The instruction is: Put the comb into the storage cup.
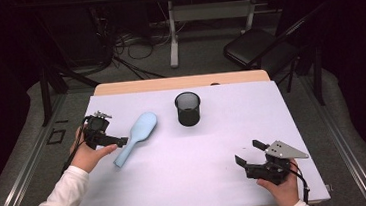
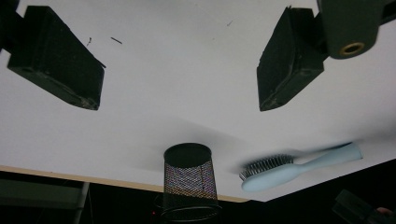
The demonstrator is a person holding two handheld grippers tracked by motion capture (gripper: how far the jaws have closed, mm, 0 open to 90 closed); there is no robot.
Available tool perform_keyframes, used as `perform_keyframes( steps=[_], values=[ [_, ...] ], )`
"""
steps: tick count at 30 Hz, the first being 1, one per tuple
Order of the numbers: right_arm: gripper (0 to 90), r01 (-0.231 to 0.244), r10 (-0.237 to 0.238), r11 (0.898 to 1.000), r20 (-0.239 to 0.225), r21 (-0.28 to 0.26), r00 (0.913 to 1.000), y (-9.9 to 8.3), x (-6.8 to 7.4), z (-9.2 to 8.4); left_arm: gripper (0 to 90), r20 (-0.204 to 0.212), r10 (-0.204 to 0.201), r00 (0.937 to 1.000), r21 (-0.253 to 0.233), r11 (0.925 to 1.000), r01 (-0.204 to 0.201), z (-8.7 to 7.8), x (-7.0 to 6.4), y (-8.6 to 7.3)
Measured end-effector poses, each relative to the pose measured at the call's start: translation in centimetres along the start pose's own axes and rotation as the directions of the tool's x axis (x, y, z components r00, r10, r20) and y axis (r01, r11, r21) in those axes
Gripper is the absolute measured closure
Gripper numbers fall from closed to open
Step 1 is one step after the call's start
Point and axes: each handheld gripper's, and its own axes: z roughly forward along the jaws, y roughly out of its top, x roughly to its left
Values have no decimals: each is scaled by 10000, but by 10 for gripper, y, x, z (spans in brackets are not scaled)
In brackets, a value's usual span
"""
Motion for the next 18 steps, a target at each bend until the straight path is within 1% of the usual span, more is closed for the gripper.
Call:
perform_keyframes(
  steps=[4,8,18],
  values=[
    [147,-2,2,10000,1,22,10000,0,0,0,45,-42,80,10000,217,9997,-79,4,-2,1],
    [147,-9,9,10000,-8,23,10000,0,0,0,52,-42,46,10000,524,9986,-44,9,-5,1],
    [147,-6,6,10000,-5,36,10000,0,0,0,55,-77,266,9996,1049,9942,-257,21,-13,4]
  ],
)
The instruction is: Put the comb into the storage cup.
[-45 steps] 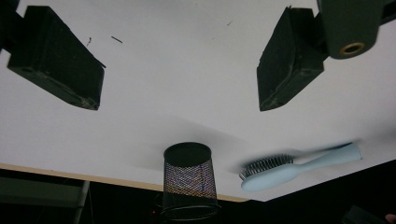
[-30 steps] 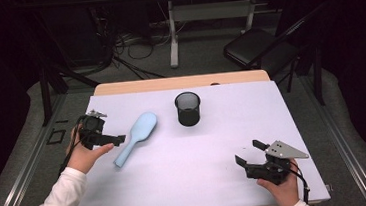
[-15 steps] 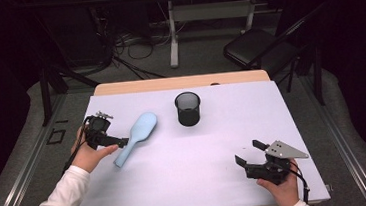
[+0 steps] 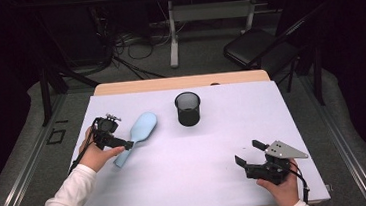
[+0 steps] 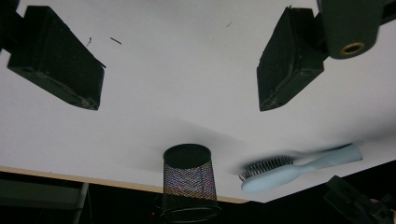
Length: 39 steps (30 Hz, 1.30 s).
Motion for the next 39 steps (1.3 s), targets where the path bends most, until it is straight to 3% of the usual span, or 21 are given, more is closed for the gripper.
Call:
perform_keyframes(
  steps=[10,18,27,34,39],
  values=[
    [147,-10,10,10000,-12,8,10000,0,0,0,73,-51,236,9997,423,9988,-233,13,-7,6],
    [148,52,-52,10000,-45,72,10000,0,0,0,133,203,-49,9998,466,9989,40,18,-6,10],
    [148,28,-28,10000,-35,27,10000,0,0,0,166,224,-25,9997,761,9971,8,22,-6,12],
    [148,60,-60,10000,-38,49,10000,0,0,1,317,240,43,9997,911,9958,-64,22,-8,12],
    [148,64,-64,10000,-53,25,10000,0,0,1,337,136,-172,9998,966,9952,158,23,-8,13]
  ],
)
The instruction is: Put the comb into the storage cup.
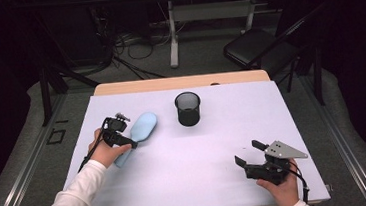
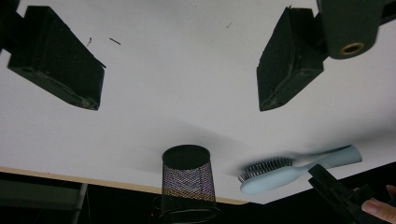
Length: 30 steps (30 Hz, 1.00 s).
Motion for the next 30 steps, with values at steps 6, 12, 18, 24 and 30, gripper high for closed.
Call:
perform_keyframes(
  steps=[6,12,18,24,30],
  values=[
    [149,3,-3,10000,-7,32,10000,0,0,0,384,-105,107,9999,184,9998,-105,4,-2,0],
    [148,2,-2,10000,-21,52,10000,0,0,0,405,-151,137,9998,308,9994,-132,6,-5,1],
    [148,7,-6,10000,-25,56,10000,0,0,0,422,-188,178,9997,439,9989,-169,9,-6,2],
    [149,-11,11,10000,-34,28,10000,0,0,0,463,-61,-11,10000,428,9991,13,13,-10,3],
    [148,-18,18,10000,-36,40,10000,0,0,0,478,-115,78,9999,532,9986,-72,17,-13,4]
  ],
)
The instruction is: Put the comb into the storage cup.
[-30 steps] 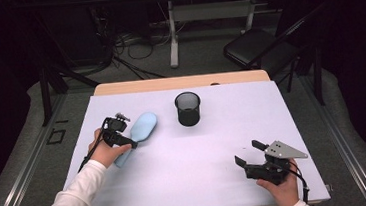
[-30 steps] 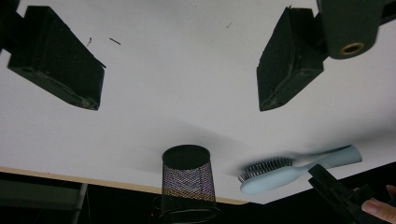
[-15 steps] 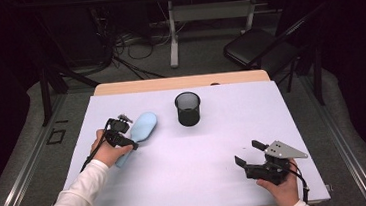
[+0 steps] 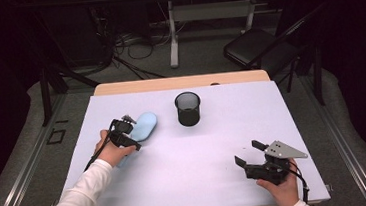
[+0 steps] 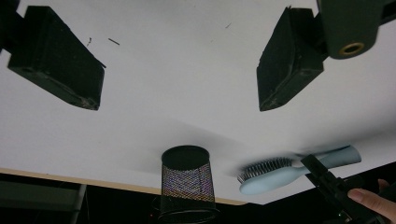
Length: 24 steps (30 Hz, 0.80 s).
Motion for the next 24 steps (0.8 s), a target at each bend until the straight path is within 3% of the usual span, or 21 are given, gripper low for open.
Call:
perform_keyframes(
  steps=[5,24],
  values=[
    [148,-23,23,10000,7,-5,10000,0,0,0,501,-35,83,10000,45,10000,-83,2,1,1],
    [149,-6,6,10000,-31,-10,10000,0,0,1,605,27,-212,9998,43,9998,212,7,4,0]
  ],
)
